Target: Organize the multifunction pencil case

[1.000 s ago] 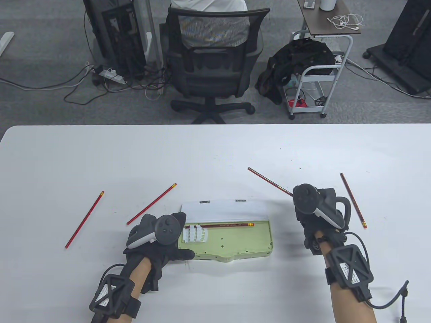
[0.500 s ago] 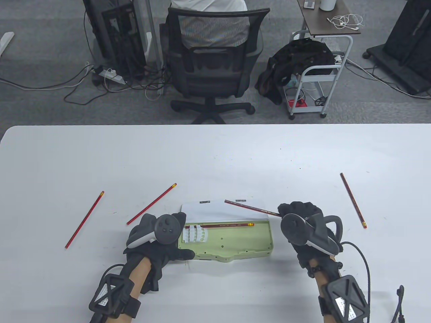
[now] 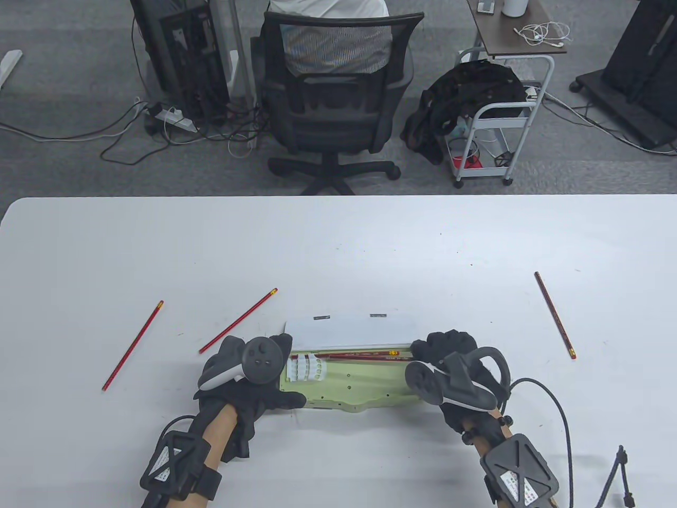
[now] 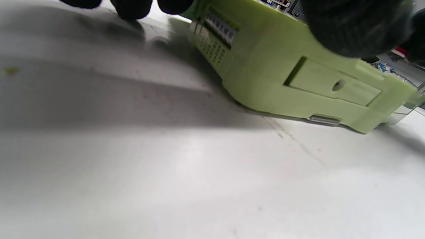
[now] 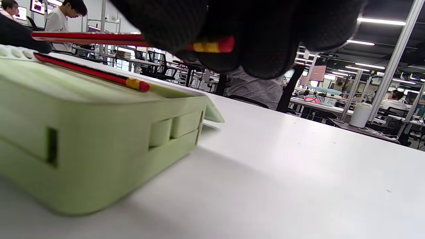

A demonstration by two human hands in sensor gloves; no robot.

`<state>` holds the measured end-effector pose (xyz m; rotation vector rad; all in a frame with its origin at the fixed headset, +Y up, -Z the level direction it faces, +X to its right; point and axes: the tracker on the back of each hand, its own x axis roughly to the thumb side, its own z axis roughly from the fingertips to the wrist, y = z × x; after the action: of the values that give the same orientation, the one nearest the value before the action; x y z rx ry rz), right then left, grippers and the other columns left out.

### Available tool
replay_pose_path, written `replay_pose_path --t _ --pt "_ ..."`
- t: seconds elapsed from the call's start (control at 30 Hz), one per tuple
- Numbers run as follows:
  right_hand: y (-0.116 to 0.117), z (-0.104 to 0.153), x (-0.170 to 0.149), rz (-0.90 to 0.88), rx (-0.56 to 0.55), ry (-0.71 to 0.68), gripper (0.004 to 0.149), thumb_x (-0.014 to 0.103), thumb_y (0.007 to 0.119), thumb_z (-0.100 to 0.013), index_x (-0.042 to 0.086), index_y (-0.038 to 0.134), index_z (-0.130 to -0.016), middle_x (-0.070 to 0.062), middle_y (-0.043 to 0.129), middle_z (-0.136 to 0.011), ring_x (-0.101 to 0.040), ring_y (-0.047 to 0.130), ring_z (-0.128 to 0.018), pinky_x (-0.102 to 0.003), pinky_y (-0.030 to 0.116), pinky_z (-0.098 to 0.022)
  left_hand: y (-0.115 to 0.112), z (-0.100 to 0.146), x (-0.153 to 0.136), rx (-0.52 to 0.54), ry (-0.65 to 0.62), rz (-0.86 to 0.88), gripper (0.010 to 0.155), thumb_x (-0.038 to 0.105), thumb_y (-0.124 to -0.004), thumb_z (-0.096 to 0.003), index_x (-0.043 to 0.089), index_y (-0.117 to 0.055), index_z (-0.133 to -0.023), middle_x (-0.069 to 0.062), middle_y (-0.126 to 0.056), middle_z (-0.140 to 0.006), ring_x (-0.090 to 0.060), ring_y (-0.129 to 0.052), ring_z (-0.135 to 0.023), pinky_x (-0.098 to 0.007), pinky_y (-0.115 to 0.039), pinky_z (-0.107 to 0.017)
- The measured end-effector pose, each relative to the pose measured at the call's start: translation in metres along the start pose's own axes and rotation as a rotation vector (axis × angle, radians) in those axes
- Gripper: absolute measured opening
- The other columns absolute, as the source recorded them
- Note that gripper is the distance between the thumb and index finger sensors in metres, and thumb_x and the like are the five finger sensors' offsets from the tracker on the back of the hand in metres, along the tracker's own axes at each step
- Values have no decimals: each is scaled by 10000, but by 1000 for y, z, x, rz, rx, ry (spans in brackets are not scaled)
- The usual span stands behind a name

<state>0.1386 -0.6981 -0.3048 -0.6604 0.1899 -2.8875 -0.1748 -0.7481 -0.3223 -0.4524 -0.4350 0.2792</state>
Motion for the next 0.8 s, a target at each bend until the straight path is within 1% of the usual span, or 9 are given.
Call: replay_pose_path --t 0.17,0.43,0.8 --pt "4 -4 8 32 -2 -16 418 246 714 -480 200 728 -895 -165 793 -863 -413 845 -764 -620 714 -644 0 0 0 -2 0 2 1155 648 -747 -373 37 -158 -1156 -299 -320 -1242 -604 -459 -1095 -785 -462 -684" --pt "7 -7 12 37 -2 -24 416 247 716 -480 202 731 -893 -163 794 -861 -412 847 -762 -620 714 -644 0 0 0 -4 1 -1 1155 650 -746 -373 38 -157 -1156 -299 -319 -1242 -602 -460 -1096 -786 -463 -684" --pt "9 -14 23 41 -65 -47 411 255 731 -477 200 744 -884 -156 806 -851 -407 855 -755 -615 720 -640 0 0 0 -4 4 -4 1155 650 -746 -372 39 -159 -1156 -299 -319 -1242 -607 -461 -1094 -785 -464 -684"
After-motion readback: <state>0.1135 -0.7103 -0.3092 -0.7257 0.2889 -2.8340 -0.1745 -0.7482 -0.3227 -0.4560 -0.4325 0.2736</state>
